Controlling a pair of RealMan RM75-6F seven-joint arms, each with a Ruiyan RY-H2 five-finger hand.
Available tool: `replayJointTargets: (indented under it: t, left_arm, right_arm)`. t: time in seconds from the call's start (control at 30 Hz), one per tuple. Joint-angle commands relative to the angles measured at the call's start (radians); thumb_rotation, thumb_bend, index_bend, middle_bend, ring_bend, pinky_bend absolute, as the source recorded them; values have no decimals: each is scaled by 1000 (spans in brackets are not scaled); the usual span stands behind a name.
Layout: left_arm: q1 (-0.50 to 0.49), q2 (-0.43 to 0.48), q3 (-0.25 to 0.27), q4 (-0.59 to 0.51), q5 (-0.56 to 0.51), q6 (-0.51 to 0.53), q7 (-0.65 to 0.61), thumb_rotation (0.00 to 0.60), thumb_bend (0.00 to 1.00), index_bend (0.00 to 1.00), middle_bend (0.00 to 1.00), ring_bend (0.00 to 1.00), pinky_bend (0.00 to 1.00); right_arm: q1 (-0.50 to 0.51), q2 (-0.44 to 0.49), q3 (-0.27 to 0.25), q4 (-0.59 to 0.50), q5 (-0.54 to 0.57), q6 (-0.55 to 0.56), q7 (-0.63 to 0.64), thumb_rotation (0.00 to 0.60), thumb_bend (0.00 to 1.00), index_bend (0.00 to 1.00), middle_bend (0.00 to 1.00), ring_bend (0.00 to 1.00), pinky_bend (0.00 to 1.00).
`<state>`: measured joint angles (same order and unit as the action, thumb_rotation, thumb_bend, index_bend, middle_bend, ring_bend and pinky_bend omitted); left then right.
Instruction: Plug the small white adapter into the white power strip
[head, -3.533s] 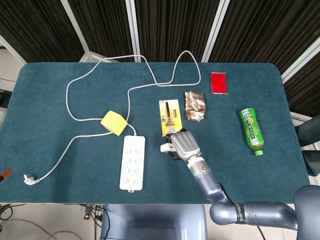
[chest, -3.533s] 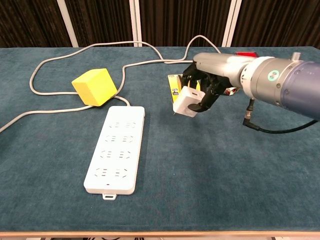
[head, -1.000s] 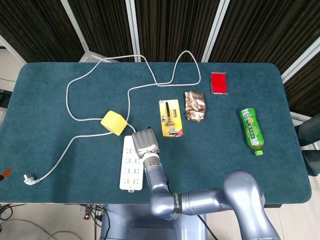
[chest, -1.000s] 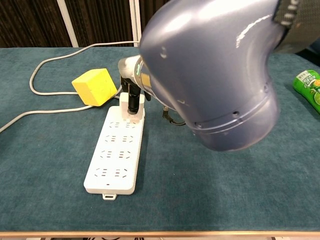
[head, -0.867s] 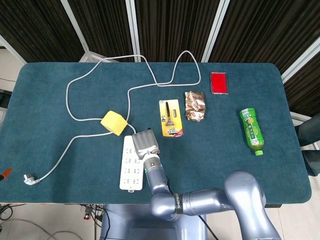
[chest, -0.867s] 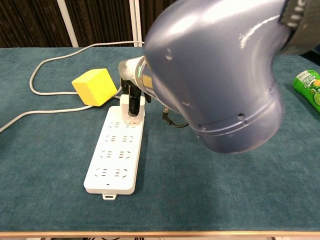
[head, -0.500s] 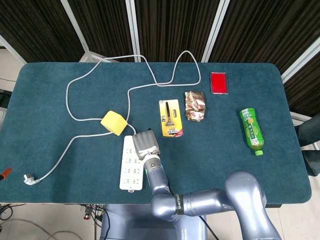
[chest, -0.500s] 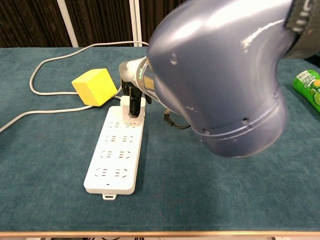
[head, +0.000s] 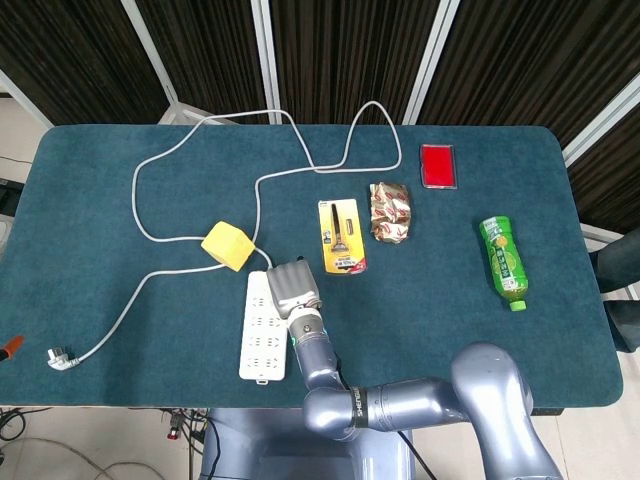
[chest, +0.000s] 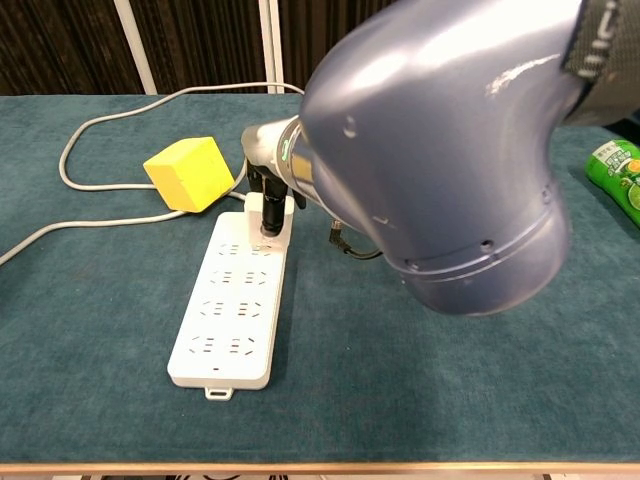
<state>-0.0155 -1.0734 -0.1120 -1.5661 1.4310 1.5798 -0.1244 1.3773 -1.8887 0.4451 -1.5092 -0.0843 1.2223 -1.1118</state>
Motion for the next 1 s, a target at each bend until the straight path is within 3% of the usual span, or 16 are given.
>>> replayJointTargets:
  t: [0.03,1.0]
  left_arm:
    - [0,0,0,0,-1,0,1,600,84,189,0,0,0]
    - [0,-2,-1,-2,-1,1,8,600,84,189,0,0,0]
  right_arm:
    - [-2,-1,-1,1,-1,-2,-1,600,610,693,585,482,263]
    - [-18,-15,-6,16,-16,-17,-3,600,609,701,589,482,264]
